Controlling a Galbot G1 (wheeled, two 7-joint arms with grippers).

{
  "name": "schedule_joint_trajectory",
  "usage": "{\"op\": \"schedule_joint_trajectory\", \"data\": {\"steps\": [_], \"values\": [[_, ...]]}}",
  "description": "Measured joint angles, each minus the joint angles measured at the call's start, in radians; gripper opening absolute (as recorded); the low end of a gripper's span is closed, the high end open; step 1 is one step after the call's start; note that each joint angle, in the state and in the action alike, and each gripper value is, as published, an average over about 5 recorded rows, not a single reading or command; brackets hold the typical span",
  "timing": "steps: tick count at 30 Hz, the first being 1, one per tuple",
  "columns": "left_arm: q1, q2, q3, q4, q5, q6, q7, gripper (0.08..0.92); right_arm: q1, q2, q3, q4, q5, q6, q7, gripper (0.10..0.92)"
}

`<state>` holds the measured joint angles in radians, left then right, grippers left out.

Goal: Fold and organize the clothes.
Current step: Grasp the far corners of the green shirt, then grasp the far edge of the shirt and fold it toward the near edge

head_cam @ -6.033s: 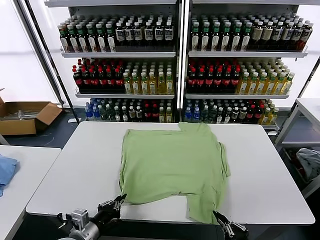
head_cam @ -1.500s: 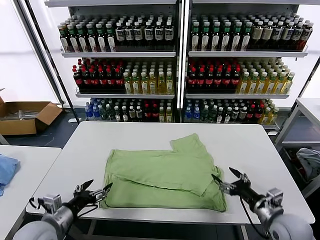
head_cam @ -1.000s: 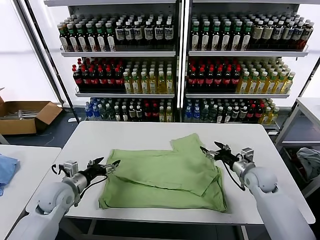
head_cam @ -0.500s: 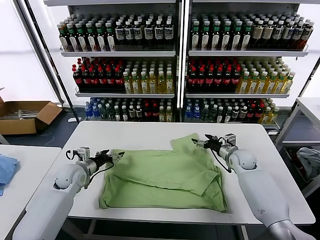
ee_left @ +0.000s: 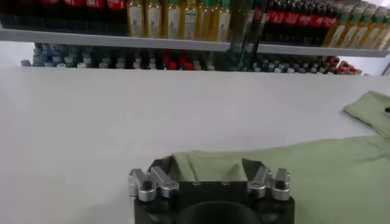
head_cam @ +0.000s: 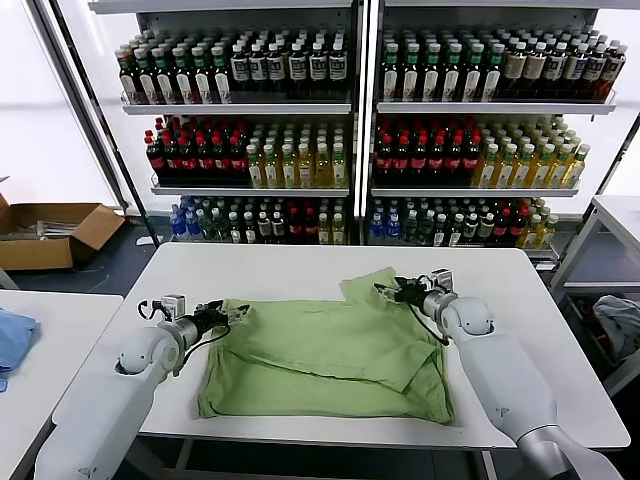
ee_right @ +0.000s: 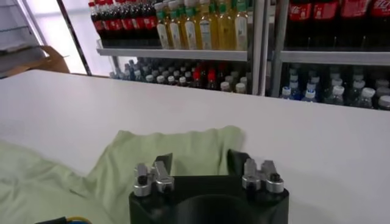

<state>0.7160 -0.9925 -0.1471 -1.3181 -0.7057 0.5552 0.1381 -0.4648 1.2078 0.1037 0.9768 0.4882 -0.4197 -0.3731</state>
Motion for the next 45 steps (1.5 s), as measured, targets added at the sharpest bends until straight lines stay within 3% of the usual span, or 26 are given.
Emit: {"op": "schedule_joint_trajectory", "data": {"steps": [11,19,30,45], "values": [[0.006,-0.003,0.017,0.013,0.011,-0.002,0.006,0.343,-0.018,0.002,0.012,0.021,0.038,-0.015,0.010,0.135],[0.025,-0.001,0.015,-0.008,0.011,-0.035,-0.014,0.120,-0.063,0.000,0.056,0.098,0.086,-0.029,0.032,0.105],[0.073,0.021,-0.024,-0.120,-0.009,-0.094,-0.068,0.093,-0.190,-0.043,0.142,0.335,0.175,-0.056,0.078,0.105],[0.262,0.079,-0.178,-0.414,-0.042,-0.099,-0.110,0.093,-0.518,-0.133,0.335,0.750,0.252,-0.063,0.123,0.105]]}}
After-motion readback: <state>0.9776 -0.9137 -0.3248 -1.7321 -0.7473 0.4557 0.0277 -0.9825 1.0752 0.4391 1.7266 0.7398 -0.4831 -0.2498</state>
